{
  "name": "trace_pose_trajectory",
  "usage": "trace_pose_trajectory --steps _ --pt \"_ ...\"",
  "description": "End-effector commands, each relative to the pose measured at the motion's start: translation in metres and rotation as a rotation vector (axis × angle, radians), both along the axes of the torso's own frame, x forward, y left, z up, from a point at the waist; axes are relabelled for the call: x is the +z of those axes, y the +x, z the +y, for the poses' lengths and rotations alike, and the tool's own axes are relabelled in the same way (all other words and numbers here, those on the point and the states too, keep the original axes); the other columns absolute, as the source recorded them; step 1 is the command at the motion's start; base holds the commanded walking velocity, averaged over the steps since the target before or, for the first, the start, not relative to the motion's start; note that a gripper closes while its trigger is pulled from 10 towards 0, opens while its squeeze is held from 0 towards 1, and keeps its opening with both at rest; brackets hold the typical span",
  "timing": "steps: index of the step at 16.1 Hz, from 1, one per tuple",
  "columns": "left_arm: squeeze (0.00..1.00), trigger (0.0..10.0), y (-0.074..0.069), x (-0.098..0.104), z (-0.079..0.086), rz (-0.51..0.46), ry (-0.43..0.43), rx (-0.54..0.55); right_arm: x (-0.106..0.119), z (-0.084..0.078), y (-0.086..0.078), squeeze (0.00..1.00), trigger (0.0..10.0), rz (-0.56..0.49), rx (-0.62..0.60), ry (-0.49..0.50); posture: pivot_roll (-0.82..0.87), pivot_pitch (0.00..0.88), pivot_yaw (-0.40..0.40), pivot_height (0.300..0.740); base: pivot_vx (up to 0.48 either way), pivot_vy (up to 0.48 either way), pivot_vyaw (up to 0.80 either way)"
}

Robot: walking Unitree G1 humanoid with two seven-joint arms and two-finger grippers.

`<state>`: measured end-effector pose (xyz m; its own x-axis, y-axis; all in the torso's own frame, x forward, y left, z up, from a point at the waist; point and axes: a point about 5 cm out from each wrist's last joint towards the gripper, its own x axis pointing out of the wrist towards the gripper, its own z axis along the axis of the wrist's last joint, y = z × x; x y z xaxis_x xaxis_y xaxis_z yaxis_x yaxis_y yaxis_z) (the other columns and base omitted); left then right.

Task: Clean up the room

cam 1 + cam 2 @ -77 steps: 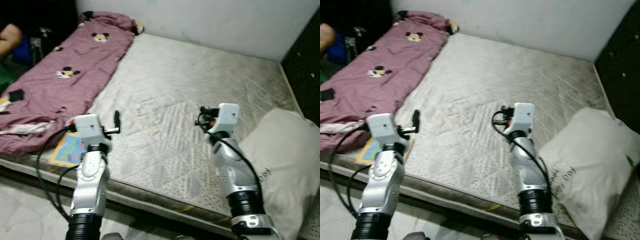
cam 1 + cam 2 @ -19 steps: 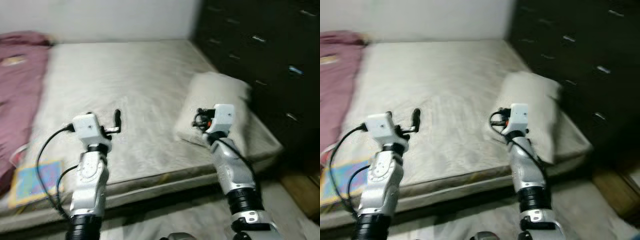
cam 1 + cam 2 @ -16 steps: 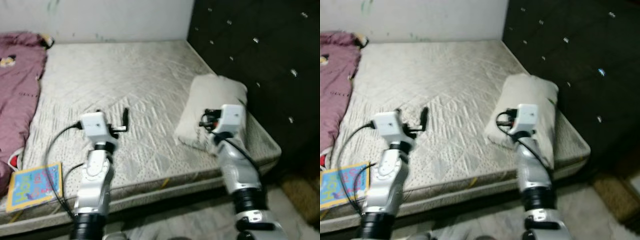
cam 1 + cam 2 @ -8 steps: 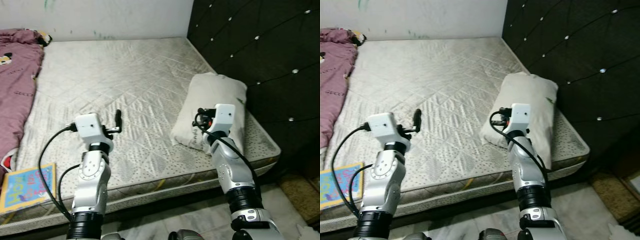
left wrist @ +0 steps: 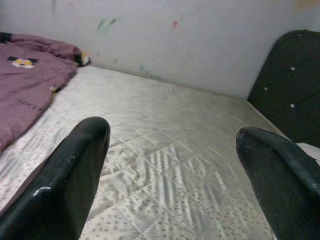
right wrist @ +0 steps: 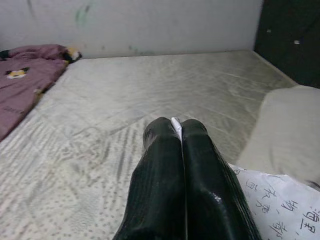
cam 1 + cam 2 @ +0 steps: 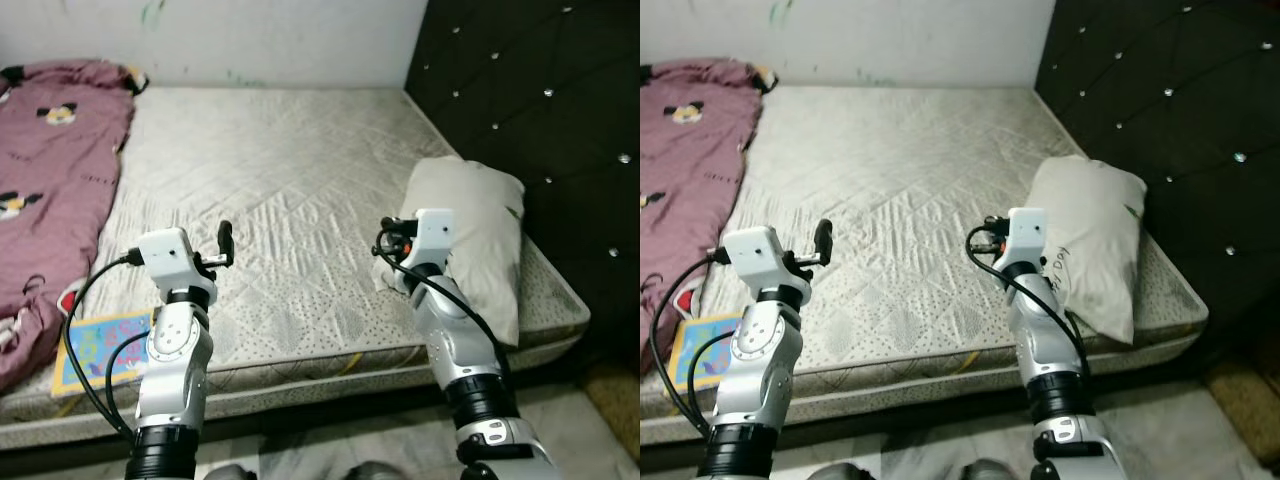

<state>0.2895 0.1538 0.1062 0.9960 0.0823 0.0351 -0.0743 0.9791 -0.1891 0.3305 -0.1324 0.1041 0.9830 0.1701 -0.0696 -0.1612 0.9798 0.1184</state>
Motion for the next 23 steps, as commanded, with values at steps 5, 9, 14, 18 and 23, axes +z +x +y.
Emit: trace_pose_trajectory --steps 5,9,14,18,23 --pt "0.00 10.0 -0.0005 0.0032 -0.0046 -0.027 -0.007 -0.029 -0.0016 -0.0035 0.0015 0.00 10.0 0.016 -0.014 -0.002 -0.06 0.000 -0.046 0.740 0.000 0.192 0.00" --pt "0.00 10.0 -0.0010 0.0037 -0.0047 -0.034 -0.013 -0.036 -0.0017 -0.0031 0.0015 0.00 10.0 0.015 -0.010 -0.006 -0.06 0.000 -0.046 0.740 0.225 0.000 0.00" --pt "0.00 10.0 -0.0012 0.0039 -0.0042 -0.040 -0.008 -0.042 -0.0018 -0.0022 0.0019 0.00 10.0 0.014 -0.008 -0.008 -0.05 0.000 -0.046 0.740 0.416 0.000 0.00" --pt "0.00 10.0 -0.0008 0.0036 -0.0043 -0.040 -0.003 -0.047 -0.0017 -0.0019 0.0022 0.00 10.0 0.012 -0.008 -0.008 -0.05 0.000 -0.045 0.740 0.426 0.000 0.00" --pt "0.00 10.0 -0.0004 0.0031 -0.0041 -0.032 0.002 -0.041 -0.0016 -0.0020 0.0026 0.00 10.0 0.012 -0.010 -0.006 -0.05 0.000 -0.045 0.740 0.356 0.000 0.00"
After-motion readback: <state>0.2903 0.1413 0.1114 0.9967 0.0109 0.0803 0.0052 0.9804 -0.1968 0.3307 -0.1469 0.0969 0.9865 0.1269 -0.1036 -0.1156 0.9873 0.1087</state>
